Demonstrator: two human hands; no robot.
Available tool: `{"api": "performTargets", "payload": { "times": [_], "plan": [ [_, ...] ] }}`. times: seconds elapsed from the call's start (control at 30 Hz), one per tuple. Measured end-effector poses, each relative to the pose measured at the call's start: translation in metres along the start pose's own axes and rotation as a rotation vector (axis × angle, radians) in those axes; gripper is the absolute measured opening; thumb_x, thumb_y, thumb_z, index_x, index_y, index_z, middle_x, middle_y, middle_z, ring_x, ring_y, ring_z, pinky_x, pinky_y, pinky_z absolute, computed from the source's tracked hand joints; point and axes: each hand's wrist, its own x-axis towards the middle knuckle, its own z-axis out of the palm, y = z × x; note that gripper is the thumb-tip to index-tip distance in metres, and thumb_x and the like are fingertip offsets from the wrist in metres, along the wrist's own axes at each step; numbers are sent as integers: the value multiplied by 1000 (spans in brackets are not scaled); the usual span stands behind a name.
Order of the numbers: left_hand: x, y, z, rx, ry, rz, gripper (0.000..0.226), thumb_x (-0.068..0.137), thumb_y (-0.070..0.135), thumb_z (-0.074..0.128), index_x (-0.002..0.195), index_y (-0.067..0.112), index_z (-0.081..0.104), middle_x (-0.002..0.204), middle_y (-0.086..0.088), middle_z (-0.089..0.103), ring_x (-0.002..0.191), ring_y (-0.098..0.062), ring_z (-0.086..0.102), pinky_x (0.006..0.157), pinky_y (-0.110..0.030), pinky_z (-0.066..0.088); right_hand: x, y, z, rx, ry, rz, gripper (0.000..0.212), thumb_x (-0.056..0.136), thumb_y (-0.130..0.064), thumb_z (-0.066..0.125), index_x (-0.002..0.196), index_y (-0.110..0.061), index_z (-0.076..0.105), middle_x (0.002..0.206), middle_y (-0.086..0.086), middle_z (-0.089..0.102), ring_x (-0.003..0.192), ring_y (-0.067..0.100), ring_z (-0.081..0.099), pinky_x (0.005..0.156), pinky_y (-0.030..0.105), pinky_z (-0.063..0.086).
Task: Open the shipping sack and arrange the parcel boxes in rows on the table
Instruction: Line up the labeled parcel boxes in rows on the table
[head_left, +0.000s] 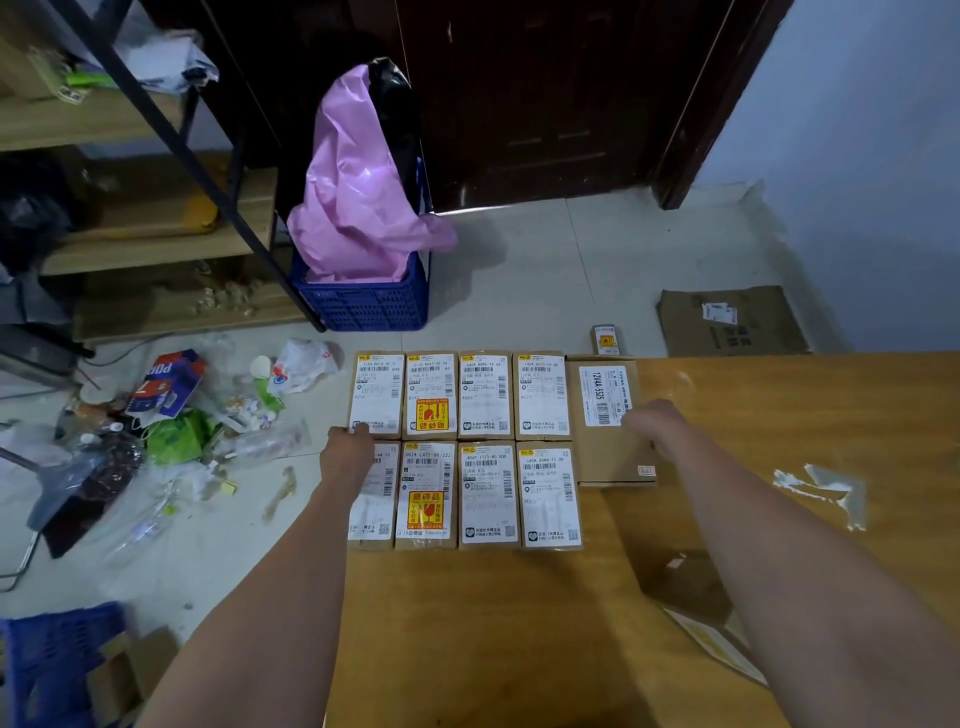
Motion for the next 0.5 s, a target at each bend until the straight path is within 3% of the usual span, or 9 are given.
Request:
{"api": "performTargets", "payload": {
  "times": [0.1,0.2,0.23,0.3,0.37,0.43,0.5],
  "plan": [
    [6,3,-6,41,-24,37,46,99,35,37,122,-2,51,116,-24,63,102,-39,61,80,-40,47,1,-9,1,-42,29,-22,38,94,-11,53,131,-4,54,134,16,58,121,32,55,90,34,48],
    [10,16,-11,52,-8,82,52,100,33,41,140,0,39,135,-25,52,119,-41,53,96,-44,47,1,-34,9,-107,219,-98,52,91,-13,57,139,-4,40,138,16,49,127,31,48,98,35,46],
    [11,23,-12,42,-2,93,56,100,33,41,145,1,33,141,-25,48,125,-41,50,101,-46,45,0,-44,14,-110,232,-140,46,91,-13,57,134,-3,44,133,16,50,123,29,51,96,35,47],
    [14,36,-13,29,-2,111,60,101,31,43,151,4,25,146,-24,42,130,-41,46,104,-46,42,0,-61,27,-77,164,-190,10,92,-10,56,98,-3,53,103,9,56,95,23,57,76,31,48],
    [18,46,-12,46,-11,149,62,100,28,46,153,5,23,149,-22,42,132,-39,45,106,-45,41,-2,-77,41,-79,73,-224,16,91,-7,53,77,-5,48,84,7,53,78,21,54,62,27,41],
    [23,51,-13,65,-27,197,59,98,24,50,151,8,28,145,-19,48,129,-39,49,105,-45,43,-3,-84,51,-117,31,-272,8,90,-8,53,93,-2,57,95,10,60,86,26,60,61,27,41],
    [27,53,-13,68,-52,229,48,96,19,53,141,11,40,134,-17,59,117,-38,58,98,-47,49,0,-86,60,-151,26,-284,24,88,-6,55,111,-1,58,107,12,64,95,29,62,64,27,42]
  ]
}}
